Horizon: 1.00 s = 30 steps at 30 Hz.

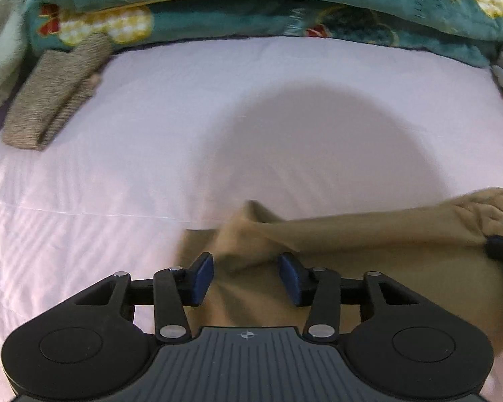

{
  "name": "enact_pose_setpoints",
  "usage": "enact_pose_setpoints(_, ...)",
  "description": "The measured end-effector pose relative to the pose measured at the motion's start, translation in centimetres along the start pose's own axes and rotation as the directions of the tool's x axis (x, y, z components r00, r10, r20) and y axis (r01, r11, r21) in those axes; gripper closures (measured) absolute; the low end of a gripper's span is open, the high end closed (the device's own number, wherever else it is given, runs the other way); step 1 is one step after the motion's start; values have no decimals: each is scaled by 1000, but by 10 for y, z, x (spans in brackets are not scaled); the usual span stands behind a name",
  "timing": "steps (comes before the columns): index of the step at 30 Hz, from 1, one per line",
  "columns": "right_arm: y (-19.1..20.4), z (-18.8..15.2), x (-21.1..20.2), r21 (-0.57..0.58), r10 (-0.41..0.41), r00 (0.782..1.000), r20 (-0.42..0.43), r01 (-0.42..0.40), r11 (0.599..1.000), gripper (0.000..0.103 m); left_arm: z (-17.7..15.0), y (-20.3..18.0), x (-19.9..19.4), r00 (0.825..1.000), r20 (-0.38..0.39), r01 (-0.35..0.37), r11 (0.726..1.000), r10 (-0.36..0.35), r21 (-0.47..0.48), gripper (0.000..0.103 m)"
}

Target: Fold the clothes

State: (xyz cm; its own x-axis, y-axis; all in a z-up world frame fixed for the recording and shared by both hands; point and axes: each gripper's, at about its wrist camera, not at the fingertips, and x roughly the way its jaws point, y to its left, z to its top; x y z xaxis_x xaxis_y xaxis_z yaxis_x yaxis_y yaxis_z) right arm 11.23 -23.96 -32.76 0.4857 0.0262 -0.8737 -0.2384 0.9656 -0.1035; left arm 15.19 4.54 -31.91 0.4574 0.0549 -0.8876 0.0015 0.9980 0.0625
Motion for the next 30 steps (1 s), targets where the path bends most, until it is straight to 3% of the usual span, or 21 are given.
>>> enact_pose_setpoints(4, -7, 3, -17, 41, -11, 999, 34, 9, 999, 103, 7, 18, -16, 999, 25, -46, 999, 46, -27, 56)
enact_pose_setpoints(7, -9, 8, -35, 74, -18, 997, 70, 13, 997, 102, 12, 18, -34, 998, 50, -30, 999, 31, -29, 57)
enact_pose_setpoints(9, 0, 13, -42, 73, 22, 995, 101, -29, 997, 102, 17, 11, -37, 998, 62, -6, 1000, 7, -18, 56)
enact_pose_setpoints(15, 36, 26, -7, -17, 111, 991, 75, -110, 994, 102, 31, -2, -8, 999, 35, 22, 1000, -22, -19, 56)
enact_pose_setpoints(22, 30, 35, 34, -1, 86, 996, 38, -86, 996, 102, 40, -3, 22, 1000, 18, 5, 1000, -5, -13, 56)
enact_pose_setpoints(26, 15, 48, 38, 39, 57, 998, 35, -58, 998, 101, 53, 1, 19, 1000, 26, -11, 1000, 11, -19, 56)
enact_pose_setpoints(30, 6, 52, 15, 59, 63, 996, 59, -67, 996, 101, 60, 3, 1, 1000, 26, -1, 1000, 2, -18, 56)
